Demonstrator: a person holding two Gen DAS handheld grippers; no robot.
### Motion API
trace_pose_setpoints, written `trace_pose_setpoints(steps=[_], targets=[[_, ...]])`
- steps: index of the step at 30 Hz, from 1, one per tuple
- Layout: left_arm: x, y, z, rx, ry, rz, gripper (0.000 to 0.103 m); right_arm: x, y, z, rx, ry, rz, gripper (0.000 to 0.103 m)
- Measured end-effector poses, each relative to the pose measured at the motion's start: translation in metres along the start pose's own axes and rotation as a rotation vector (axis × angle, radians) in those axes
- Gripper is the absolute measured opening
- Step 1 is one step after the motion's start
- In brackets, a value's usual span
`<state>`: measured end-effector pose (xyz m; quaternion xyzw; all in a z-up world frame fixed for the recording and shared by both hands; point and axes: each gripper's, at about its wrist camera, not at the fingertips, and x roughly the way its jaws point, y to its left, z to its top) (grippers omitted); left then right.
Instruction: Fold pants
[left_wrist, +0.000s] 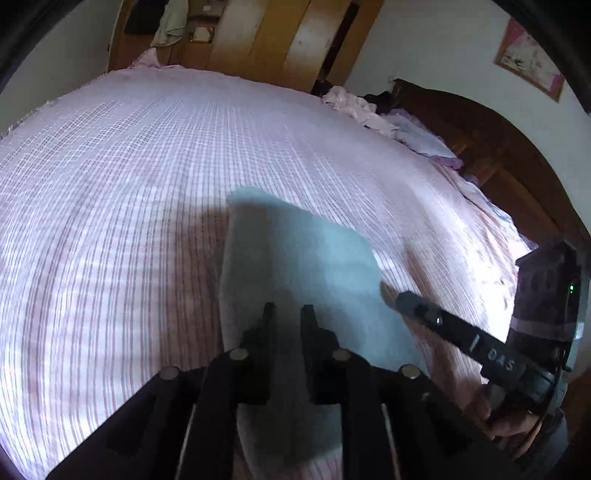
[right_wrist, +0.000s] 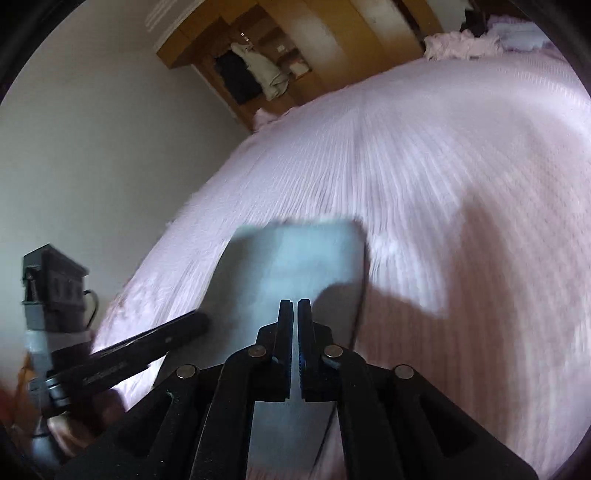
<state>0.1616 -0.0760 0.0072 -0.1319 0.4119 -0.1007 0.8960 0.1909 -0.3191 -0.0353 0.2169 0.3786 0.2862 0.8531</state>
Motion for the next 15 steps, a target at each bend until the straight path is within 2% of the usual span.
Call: trace_pose_setpoints(steps=[2, 5, 7, 9, 10, 12, 13, 14, 15], targets=[[0.004, -0.002, -0.012, 0.037, 0.006, 0.015, 0.015, 0.006, 0.008, -0.02, -0.079, 0.058, -0.085, 0.0], [0.002, -0.009, -0.011, 0.059, 0.005, 0.04, 0.015, -0.001, 0.024, -0.024, -0.181, 0.032, -0.151, 0.0], [-0.012, -0.015, -0.007, 0.035, -0.001, 0.019, 0.015, -0.019, 0.03, -0.026, -0.183, -0.018, -0.08, 0.0], [-0.027, -0.02, -0.012, 0.029, -0.028, -0.039, 0.015, -0.025, 0.028, -0.036, -0.154, -0.015, 0.007, 0.0], [-0.032, -0.023, -0.015, 0.037, -0.035, -0.047, 0.015, -0.023, 0.026, -0.042, -0.144, 0.017, 0.018, 0.0], [-0.032, -0.026, -0.028, 0.068, -0.02, -0.005, 0.015, -0.012, 0.023, -0.055, -0.138, 0.078, -0.015, 0.0], [-0.024, -0.024, -0.034, 0.072, 0.008, 0.02, 0.015, -0.01, 0.022, -0.056, -0.137, 0.08, -0.014, 0.0], [-0.012, -0.016, -0.039, 0.047, 0.046, 0.024, 0.015, -0.011, 0.022, -0.054, -0.136, 0.076, -0.009, 0.0], [-0.013, -0.01, -0.044, 0.023, 0.045, 0.006, 0.015, -0.013, 0.022, -0.051, -0.135, 0.075, 0.0, 0.0]])
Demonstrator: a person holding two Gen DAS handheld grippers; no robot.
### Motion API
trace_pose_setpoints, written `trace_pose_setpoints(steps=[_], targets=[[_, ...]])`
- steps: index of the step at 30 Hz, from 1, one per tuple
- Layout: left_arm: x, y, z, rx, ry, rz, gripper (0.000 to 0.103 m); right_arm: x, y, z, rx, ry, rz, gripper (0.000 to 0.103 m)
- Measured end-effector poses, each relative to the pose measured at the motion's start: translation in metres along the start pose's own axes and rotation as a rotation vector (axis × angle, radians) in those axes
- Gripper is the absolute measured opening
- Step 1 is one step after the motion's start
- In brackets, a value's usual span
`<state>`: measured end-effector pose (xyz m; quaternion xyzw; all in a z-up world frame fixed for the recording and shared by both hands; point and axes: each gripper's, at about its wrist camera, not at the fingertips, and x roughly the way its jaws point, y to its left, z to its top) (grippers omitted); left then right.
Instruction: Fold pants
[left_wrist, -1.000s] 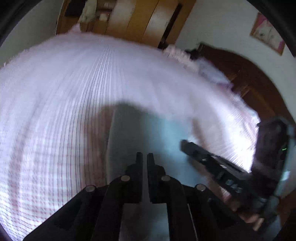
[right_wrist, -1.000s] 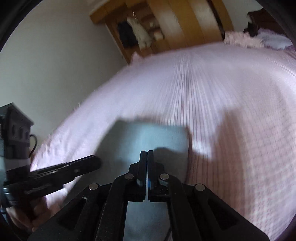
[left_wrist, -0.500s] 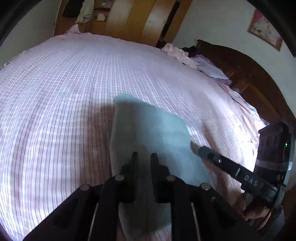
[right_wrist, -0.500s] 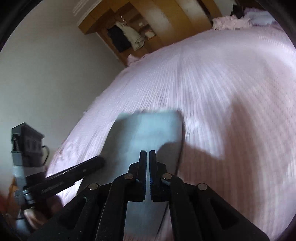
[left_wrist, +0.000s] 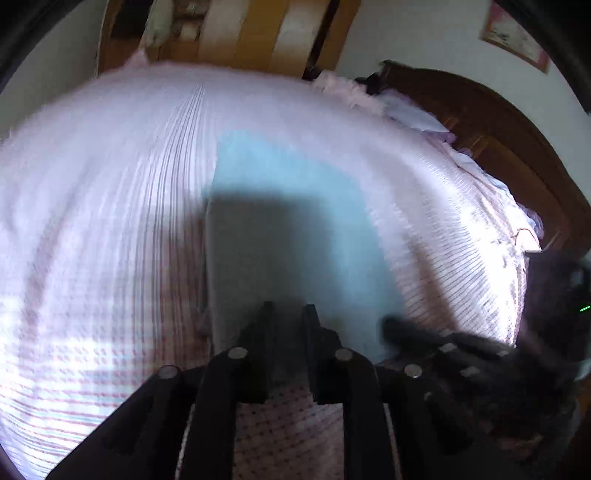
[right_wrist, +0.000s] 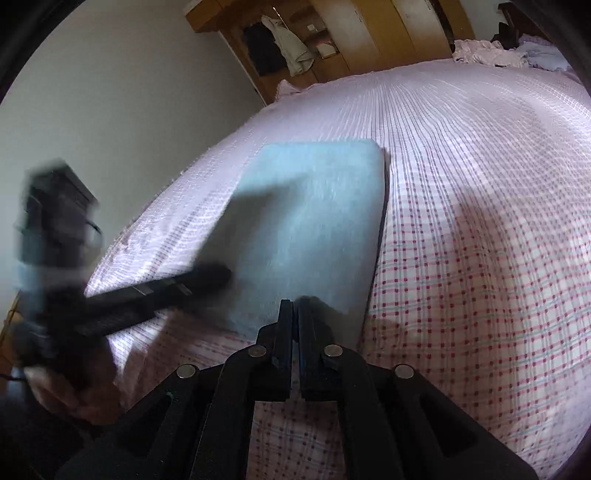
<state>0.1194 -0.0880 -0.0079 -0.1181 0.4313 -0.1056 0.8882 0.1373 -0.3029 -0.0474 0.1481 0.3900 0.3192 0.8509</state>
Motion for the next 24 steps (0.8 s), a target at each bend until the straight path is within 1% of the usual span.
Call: trace_pose_setpoints(steps=[2, 3, 4, 5, 6, 7, 8, 9, 10, 11, 12, 13, 14, 16, 17, 19, 20, 21, 22, 24], targets=[[-0.008, 0.004, 0.0, -0.027, -0.018, -0.035, 0.015, -0.01, -0.005, 0.004, 0.002, -0.041, 0.003, 0.0], [-0.011, 0.003, 0.002, -0.021, -0.018, -0.044, 0.016, -0.011, -0.007, 0.005, 0.008, -0.056, -0.001, 0.002], [-0.015, 0.003, 0.003, -0.014, -0.018, -0.05, 0.018, -0.013, -0.012, 0.006, 0.021, -0.063, 0.007, 0.006], [-0.021, 0.005, 0.005, -0.011, -0.019, -0.058, 0.021, -0.012, -0.014, 0.009, 0.039, -0.063, 0.027, 0.013], [-0.029, 0.009, 0.006, -0.029, -0.023, -0.091, 0.032, -0.013, -0.019, 0.01, 0.06, -0.066, 0.053, 0.02], [-0.033, 0.016, 0.007, -0.058, -0.026, -0.141, 0.05, -0.015, -0.024, 0.012, 0.083, -0.078, 0.073, 0.026], [-0.036, 0.024, 0.008, -0.092, -0.021, -0.195, 0.057, -0.018, -0.027, 0.013, 0.099, -0.1, 0.072, 0.044], [-0.038, 0.032, 0.008, -0.121, -0.014, -0.227, 0.063, -0.021, -0.031, 0.013, 0.107, -0.119, 0.055, 0.059], [-0.039, 0.035, 0.011, -0.134, -0.01, -0.235, 0.064, -0.023, -0.035, 0.013, 0.112, -0.134, 0.038, 0.061], [-0.039, 0.039, 0.012, -0.135, -0.007, -0.213, 0.066, -0.024, -0.038, 0.013, 0.121, -0.133, 0.039, 0.061], [-0.038, 0.042, 0.011, -0.132, -0.001, -0.166, 0.07, -0.023, -0.04, 0.012, 0.137, -0.121, 0.053, 0.061], [-0.034, 0.046, 0.01, -0.136, 0.012, -0.131, 0.07, -0.02, -0.045, 0.013, 0.16, -0.104, 0.075, 0.061], [-0.032, 0.051, 0.009, -0.147, 0.024, -0.128, 0.07, -0.018, -0.045, 0.011, 0.181, -0.084, 0.096, 0.061], [-0.024, 0.059, 0.008, -0.178, 0.042, -0.159, 0.07, -0.014, -0.041, 0.008, 0.183, -0.06, 0.113, 0.061], [-0.022, 0.061, 0.005, -0.183, 0.05, -0.172, 0.07, -0.014, -0.041, 0.008, 0.175, -0.052, 0.104, 0.061], [-0.016, 0.062, 0.006, -0.167, 0.049, -0.182, 0.069, -0.009, -0.04, 0.006, 0.173, -0.032, 0.097, 0.061], [-0.015, 0.061, 0.007, -0.16, 0.043, -0.18, 0.067, -0.005, -0.04, 0.008, 0.178, -0.03, 0.107, 0.061], [-0.013, 0.062, 0.009, -0.162, 0.034, -0.179, 0.058, -0.003, -0.04, 0.009, 0.181, -0.031, 0.116, 0.061], [-0.009, 0.064, 0.013, -0.171, 0.038, -0.186, 0.055, 0.001, -0.04, 0.013, 0.184, -0.031, 0.122, 0.061], [0.004, 0.068, 0.022, -0.196, 0.05, -0.22, 0.055, 0.008, -0.044, 0.019, 0.196, -0.03, 0.141, 0.061]])
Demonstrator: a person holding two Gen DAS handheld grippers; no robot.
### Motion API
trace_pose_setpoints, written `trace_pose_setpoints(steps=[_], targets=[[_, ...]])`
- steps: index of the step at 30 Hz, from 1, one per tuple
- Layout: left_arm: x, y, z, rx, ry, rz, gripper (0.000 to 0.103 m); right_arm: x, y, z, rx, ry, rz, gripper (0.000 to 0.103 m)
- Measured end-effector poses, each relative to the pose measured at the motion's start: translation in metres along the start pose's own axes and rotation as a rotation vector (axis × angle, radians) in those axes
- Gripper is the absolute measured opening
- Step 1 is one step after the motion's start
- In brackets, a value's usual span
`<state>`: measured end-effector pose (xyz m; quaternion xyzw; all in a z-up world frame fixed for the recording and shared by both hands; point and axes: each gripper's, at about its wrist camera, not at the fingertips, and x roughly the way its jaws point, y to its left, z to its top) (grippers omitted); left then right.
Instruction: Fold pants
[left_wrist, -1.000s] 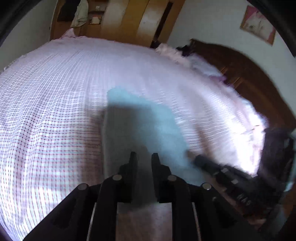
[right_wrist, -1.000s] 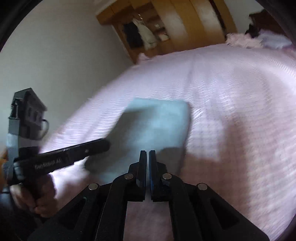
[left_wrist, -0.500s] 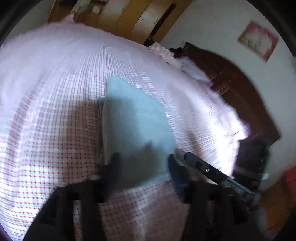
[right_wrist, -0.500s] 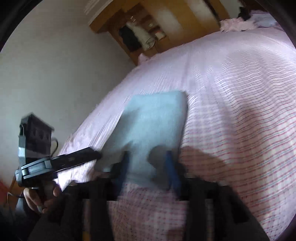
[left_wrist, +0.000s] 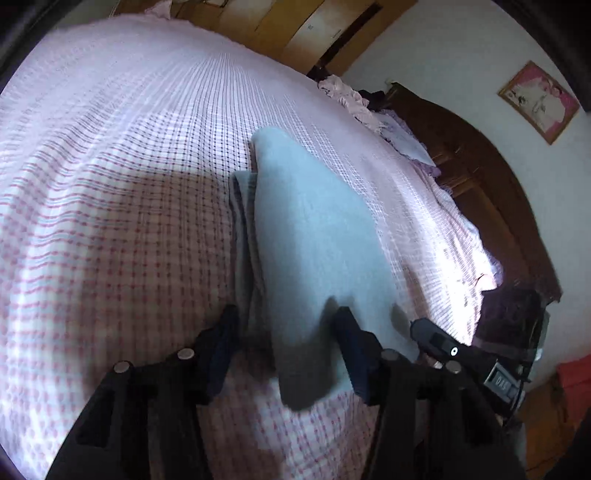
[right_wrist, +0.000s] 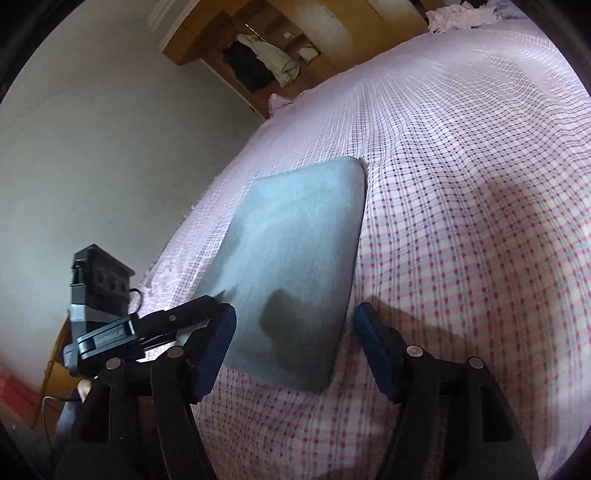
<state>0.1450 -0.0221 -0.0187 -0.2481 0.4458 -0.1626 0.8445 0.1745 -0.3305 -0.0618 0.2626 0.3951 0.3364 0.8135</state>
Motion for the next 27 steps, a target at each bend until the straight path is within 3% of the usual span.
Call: trace_pose_setpoints(steps=[5, 10, 14, 18, 21, 27], targets=[[0.025, 0.014, 0.026, -0.033, 0.034, -0.068, 0.056, 0.028, -0.011, 0.04, 0.026, -0.017, 0.047, 0.061], [0.053, 0.018, 0.055, -0.043, 0.032, -0.11, 0.058, 0.057, -0.019, 0.068, 0.02, -0.006, 0.04, 0.061], [0.062, 0.012, 0.064, -0.047, 0.034, -0.115, 0.057, 0.059, -0.018, 0.066, 0.018, 0.004, 0.048, 0.061], [0.055, -0.007, 0.048, -0.03, 0.059, -0.128, 0.057, 0.045, -0.014, 0.051, 0.053, 0.041, 0.1, 0.061], [0.048, -0.011, 0.038, -0.026, 0.063, -0.16, 0.057, 0.036, -0.006, 0.037, 0.037, 0.044, 0.092, 0.062], [0.082, -0.021, 0.065, -0.031, 0.048, -0.167, 0.06, 0.065, -0.011, 0.054, 0.033, 0.02, 0.095, 0.061]])
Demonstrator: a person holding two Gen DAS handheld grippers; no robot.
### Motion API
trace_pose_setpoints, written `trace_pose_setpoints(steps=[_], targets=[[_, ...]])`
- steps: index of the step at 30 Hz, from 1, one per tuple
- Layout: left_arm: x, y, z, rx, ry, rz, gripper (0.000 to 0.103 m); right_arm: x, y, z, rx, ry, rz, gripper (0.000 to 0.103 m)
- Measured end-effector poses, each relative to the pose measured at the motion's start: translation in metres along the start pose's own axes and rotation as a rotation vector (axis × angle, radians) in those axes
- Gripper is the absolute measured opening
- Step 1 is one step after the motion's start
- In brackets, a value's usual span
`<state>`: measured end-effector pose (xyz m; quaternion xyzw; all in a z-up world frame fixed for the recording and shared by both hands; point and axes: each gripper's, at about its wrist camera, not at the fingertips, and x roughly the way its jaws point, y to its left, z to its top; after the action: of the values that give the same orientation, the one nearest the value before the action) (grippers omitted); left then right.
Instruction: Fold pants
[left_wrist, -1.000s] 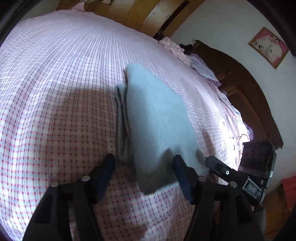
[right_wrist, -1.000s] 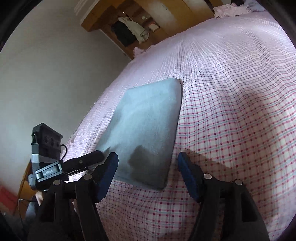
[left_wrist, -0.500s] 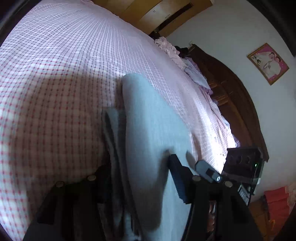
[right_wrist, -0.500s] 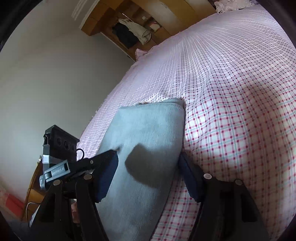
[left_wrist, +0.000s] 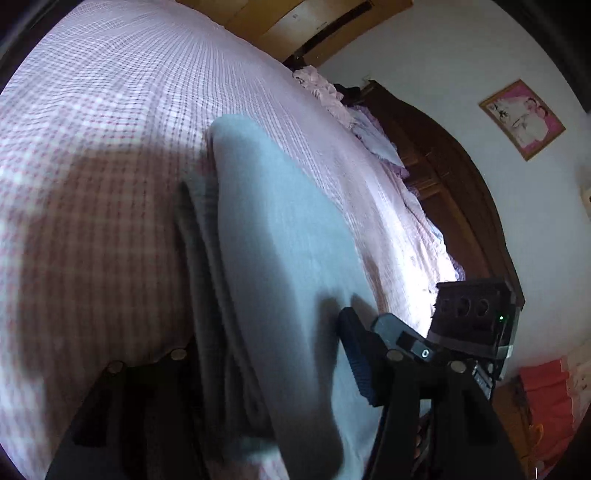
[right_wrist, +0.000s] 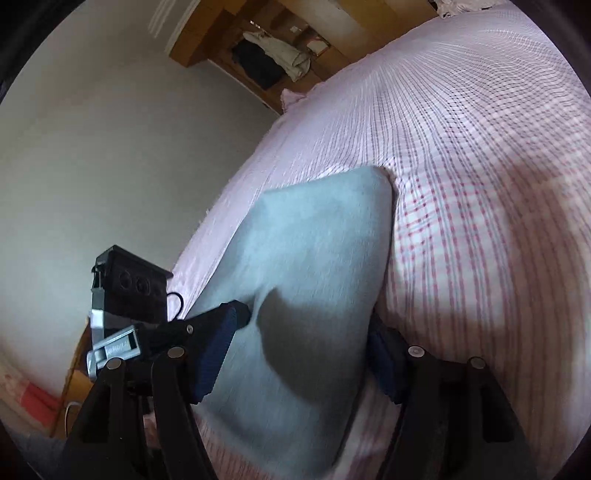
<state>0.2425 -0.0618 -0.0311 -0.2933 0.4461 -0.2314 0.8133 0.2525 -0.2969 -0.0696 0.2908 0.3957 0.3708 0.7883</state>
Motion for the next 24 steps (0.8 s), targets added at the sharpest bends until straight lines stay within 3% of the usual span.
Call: trace_pose_setpoints(steps=[8, 13, 24], targets=[[0.01, -0.012, -0.012, 0.094, -0.064, 0.061, 0.06, 0.0, 0.005, -0.01, -0.048, -0.03, -0.032, 0.056], [0.015, -0.015, -0.013, 0.099, -0.07, 0.073, 0.06, -0.001, 0.004, -0.019, -0.031, -0.054, -0.057, 0.04], [0.008, -0.012, -0.03, 0.146, -0.106, 0.103, 0.055, 0.006, 0.005, -0.013, -0.056, -0.059, -0.082, 0.035]])
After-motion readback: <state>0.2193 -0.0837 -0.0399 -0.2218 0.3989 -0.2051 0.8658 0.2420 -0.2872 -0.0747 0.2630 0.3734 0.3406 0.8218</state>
